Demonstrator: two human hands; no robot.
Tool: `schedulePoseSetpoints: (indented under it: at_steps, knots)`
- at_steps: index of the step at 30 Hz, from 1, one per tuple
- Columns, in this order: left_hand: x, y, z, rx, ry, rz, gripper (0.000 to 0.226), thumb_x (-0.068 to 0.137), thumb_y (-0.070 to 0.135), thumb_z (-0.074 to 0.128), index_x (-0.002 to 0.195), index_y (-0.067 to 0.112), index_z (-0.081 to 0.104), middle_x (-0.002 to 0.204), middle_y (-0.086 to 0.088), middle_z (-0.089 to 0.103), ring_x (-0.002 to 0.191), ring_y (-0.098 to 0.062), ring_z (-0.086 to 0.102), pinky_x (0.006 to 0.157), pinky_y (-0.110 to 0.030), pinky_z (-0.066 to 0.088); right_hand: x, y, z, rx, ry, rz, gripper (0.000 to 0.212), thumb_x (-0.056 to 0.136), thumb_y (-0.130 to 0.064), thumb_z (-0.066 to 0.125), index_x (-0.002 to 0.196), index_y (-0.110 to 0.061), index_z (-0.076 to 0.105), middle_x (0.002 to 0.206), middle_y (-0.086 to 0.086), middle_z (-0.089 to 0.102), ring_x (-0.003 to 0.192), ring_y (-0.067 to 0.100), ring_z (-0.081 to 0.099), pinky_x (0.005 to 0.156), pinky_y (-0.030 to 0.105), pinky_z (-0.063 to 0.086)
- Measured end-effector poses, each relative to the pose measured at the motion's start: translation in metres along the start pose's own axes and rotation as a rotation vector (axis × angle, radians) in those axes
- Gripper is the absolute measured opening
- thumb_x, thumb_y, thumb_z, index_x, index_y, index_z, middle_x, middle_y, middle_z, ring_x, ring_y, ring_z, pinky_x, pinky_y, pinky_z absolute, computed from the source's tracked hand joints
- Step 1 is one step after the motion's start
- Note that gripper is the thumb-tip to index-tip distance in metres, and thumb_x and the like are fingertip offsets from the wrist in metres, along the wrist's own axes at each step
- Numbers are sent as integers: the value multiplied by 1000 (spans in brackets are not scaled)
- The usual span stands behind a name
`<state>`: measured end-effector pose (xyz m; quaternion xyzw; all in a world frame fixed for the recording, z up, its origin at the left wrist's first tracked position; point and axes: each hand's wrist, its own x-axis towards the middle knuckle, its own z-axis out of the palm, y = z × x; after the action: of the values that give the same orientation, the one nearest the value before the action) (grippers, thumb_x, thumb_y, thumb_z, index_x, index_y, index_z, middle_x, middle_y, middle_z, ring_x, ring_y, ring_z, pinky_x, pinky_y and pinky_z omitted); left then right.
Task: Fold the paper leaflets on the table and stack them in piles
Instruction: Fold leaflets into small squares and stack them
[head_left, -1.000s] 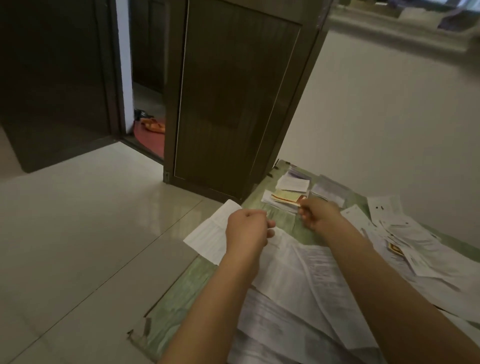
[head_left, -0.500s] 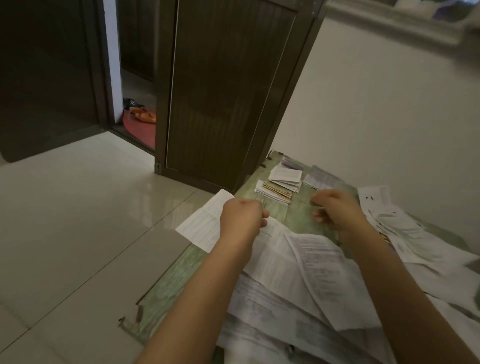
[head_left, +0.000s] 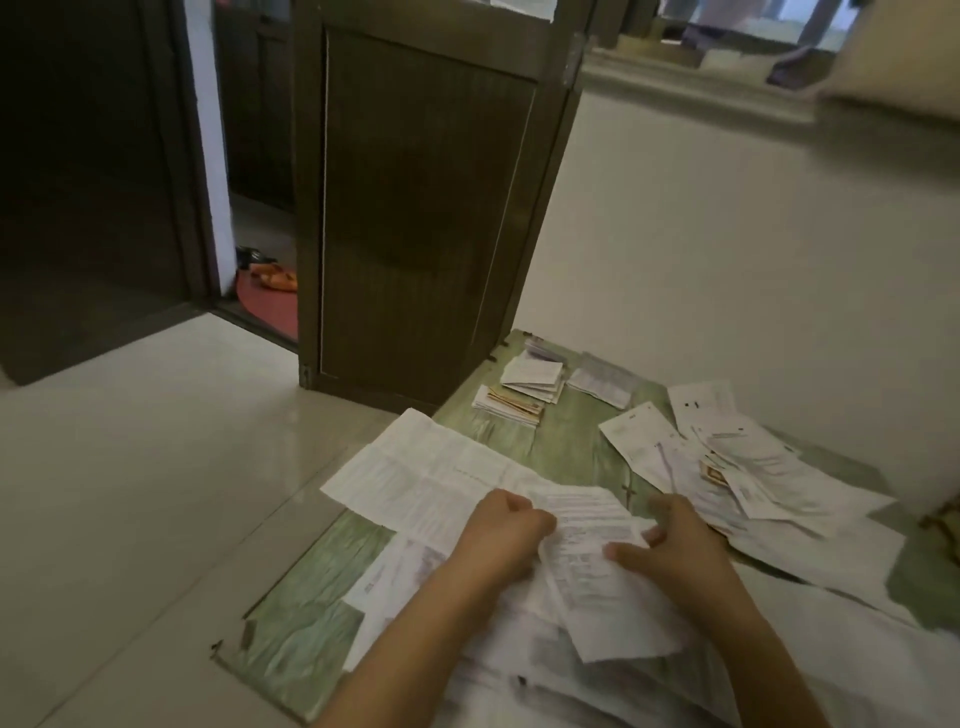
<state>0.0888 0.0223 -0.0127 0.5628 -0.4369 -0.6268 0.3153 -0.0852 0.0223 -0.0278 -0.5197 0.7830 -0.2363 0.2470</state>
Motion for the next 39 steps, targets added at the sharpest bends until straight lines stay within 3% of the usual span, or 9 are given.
schedulePoseSetpoints:
  at_steps: [6,9,12,15,18,24,30,34,39]
  knots:
    - [2,0,2,-40,28,24,41,87,16,62,123,18,42,112,-8,57,83,-16,61,73,-26,53,-1,4,-13,505,9,47,17,88,-17,62,102,-7,65,87,4,70,77,20,66,62,29,49]
    - [4,-1,2,47,-6,156,27,89,20,62,113,19,52,97,-2,64,72,-8,62,59,-16,50,-2,4,-18,783,-93,61,18,93,-20,55,106,-12,63,97,7,72,83,26,70,68,38,57]
    - [4,1,4,79,41,293,9,93,24,55,100,20,60,82,4,68,56,-2,58,51,-12,44,-6,3,-20,803,-73,17,10,93,-20,54,93,-21,64,90,-2,71,67,10,70,49,20,52]
    - [4,2,5,63,73,310,9,94,25,54,97,23,61,74,7,70,52,-2,56,51,-13,46,-8,5,-19,801,-77,-29,11,94,-20,54,89,-24,63,87,-11,68,62,3,67,45,12,47]
    - [3,5,2,7,20,255,15,95,25,51,94,21,65,78,5,73,73,-13,69,73,-27,56,-8,5,-12,777,-63,-81,12,94,-24,53,91,-28,63,85,-15,69,68,0,66,48,10,47]
    - [0,8,-3,-59,-48,160,18,92,5,50,91,10,67,86,-4,74,90,-26,68,87,-42,52,-7,1,-9,898,-216,-88,24,91,-3,51,100,-19,67,96,-4,74,92,17,69,78,29,54]
    - [-1,8,-11,-215,91,128,20,94,14,48,87,10,67,77,-9,72,77,-25,66,69,-34,53,-14,-3,-7,899,-281,-134,49,84,20,44,50,-10,65,90,12,71,79,29,69,55,27,57]
    - [-7,9,-15,-299,-32,35,24,92,38,51,89,17,61,79,-9,74,78,-28,69,73,-37,53,-19,-7,3,810,-190,-189,37,89,11,48,65,-9,68,80,1,73,70,18,71,53,28,57]
    - [-11,4,-19,-42,8,99,8,87,17,62,93,12,66,79,-5,74,71,-21,71,76,-39,58,-23,-13,3,800,-219,-233,32,95,-4,38,89,-11,69,77,-5,72,75,11,68,62,25,55]
